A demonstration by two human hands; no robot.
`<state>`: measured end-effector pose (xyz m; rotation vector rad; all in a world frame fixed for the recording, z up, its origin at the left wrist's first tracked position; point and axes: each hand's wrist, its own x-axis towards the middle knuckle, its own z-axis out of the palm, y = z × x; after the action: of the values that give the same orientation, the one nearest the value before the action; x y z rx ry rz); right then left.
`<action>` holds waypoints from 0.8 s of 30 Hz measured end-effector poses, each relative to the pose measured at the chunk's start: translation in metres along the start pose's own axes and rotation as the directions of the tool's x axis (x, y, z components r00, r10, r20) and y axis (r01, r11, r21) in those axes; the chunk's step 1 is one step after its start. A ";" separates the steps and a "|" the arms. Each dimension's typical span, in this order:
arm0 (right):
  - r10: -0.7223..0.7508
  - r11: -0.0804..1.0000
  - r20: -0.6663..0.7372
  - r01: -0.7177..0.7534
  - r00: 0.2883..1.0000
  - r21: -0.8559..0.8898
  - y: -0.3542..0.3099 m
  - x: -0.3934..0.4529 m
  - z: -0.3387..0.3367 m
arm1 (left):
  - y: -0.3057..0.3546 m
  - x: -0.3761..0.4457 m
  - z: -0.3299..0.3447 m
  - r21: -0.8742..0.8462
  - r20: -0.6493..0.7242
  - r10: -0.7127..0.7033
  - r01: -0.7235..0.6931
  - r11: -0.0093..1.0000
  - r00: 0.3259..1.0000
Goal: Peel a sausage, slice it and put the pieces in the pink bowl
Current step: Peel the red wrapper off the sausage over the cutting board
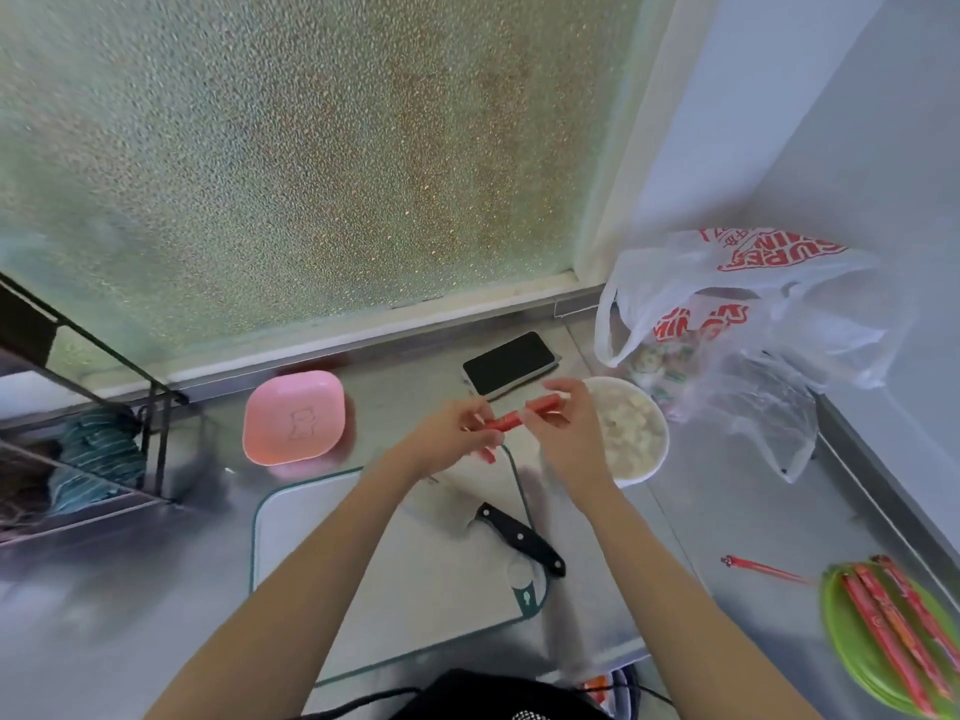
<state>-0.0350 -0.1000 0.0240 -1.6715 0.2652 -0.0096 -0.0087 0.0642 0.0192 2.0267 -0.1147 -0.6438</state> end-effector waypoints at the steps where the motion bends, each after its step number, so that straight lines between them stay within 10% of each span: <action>1: 0.040 0.999 0.075 -0.043 0.996 0.033 0.001 -0.004 0.011 | -0.012 -0.014 -0.006 -0.067 0.031 -0.054 0.056 0.996 0.998; 8: 0.206 0.959 0.324 -0.125 0.923 -0.256 0.047 -0.042 0.077 | -0.091 -0.092 -0.021 -0.045 -0.013 -0.227 0.227 0.973 0.974; 15: 0.211 0.829 0.483 0.106 0.850 -0.549 0.081 -0.072 0.113 | -0.163 -0.137 -0.024 0.068 -0.324 -0.296 0.334 0.940 0.899; 24: 0.177 0.797 0.429 0.127 0.886 -0.591 0.096 -0.080 0.145 | -0.187 -0.142 -0.021 0.179 -0.334 -0.259 0.331 0.927 0.906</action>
<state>-0.1058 0.0475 -0.0760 -2.2481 -0.0988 0.5544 -0.1533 0.2263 -0.0726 2.3715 0.3251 -0.5114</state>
